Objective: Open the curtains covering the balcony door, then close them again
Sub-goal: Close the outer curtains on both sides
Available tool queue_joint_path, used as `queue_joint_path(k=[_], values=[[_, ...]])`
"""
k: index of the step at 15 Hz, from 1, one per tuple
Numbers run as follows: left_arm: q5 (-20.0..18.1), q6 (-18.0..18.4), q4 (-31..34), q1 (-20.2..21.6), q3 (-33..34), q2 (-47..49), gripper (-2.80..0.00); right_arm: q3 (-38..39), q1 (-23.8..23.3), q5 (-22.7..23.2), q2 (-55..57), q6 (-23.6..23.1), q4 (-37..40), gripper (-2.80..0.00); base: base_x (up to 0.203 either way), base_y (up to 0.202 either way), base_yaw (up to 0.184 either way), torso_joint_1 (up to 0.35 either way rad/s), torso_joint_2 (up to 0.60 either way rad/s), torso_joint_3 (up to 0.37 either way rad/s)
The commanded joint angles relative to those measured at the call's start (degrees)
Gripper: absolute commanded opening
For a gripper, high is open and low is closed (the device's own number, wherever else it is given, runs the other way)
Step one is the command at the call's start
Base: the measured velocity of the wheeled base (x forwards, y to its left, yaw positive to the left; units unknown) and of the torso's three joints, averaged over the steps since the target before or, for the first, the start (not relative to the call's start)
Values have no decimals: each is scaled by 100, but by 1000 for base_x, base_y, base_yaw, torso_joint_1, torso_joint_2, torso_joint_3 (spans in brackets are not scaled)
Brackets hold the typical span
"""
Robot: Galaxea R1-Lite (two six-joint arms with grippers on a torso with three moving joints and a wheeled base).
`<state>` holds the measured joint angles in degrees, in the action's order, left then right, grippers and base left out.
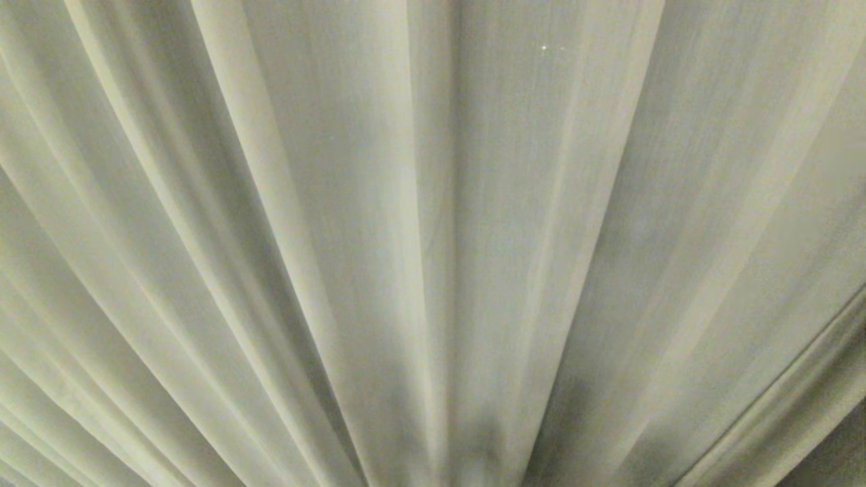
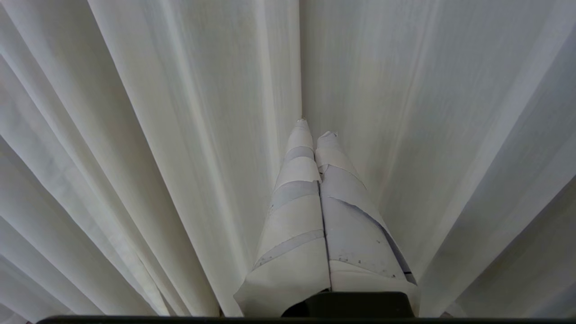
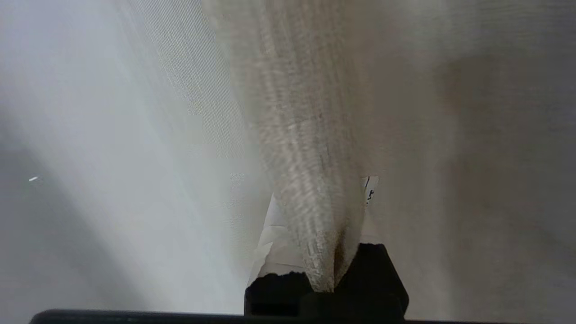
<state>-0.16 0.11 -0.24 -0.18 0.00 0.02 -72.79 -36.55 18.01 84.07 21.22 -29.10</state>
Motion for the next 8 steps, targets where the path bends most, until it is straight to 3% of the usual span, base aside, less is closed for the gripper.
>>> queue_joint_path(k=[1,8], values=[[-1,-1,-2,1,0,-2,-280,-57,256,2,-167,14,-51,-280,0,0,0,0,0,0],[-1,-2,-2,1,0,-2,-280,-17,1465,-15,-786,-110,23,-280,0,0,0,0,0,0]])
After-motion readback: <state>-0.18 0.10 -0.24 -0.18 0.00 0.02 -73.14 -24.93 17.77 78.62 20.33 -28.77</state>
